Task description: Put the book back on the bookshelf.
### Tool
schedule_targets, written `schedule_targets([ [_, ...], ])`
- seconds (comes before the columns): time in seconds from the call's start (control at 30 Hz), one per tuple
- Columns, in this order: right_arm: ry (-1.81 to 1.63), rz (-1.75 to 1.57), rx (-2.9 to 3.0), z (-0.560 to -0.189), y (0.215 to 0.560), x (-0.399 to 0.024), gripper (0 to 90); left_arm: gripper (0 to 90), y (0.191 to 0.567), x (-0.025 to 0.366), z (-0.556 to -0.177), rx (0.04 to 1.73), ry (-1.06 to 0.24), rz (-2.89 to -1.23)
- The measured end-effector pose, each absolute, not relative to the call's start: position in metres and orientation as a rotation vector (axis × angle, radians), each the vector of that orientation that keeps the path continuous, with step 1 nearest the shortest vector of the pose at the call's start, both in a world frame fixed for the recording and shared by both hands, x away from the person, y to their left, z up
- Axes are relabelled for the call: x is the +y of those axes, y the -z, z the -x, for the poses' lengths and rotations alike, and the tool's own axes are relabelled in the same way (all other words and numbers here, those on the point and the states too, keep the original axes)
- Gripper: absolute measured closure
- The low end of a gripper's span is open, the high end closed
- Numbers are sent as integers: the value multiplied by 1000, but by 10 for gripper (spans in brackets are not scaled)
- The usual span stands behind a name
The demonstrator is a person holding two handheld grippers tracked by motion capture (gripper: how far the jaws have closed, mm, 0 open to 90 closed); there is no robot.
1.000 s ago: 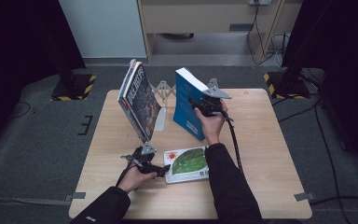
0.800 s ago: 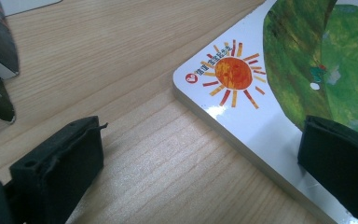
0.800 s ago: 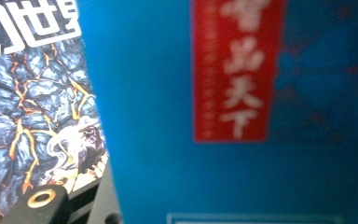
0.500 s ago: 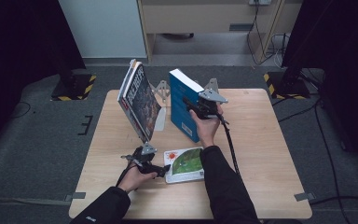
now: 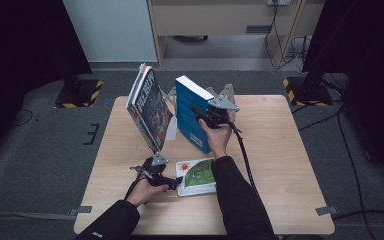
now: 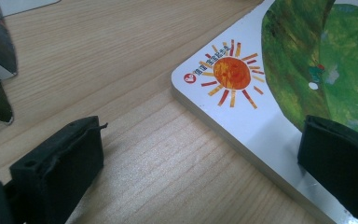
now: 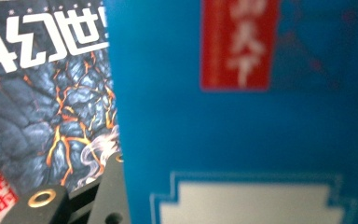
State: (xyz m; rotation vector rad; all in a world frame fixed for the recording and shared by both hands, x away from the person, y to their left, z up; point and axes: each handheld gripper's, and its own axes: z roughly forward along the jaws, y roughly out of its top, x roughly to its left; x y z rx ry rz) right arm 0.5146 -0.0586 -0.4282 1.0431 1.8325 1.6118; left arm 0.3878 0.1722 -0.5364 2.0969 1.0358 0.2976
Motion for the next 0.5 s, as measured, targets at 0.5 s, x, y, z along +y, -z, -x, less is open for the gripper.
schedule_targets([
  [0.5,-1545,-1009,1894,-498,431,-80,600,0,536,172,-388,1037,-298,-2098],
])
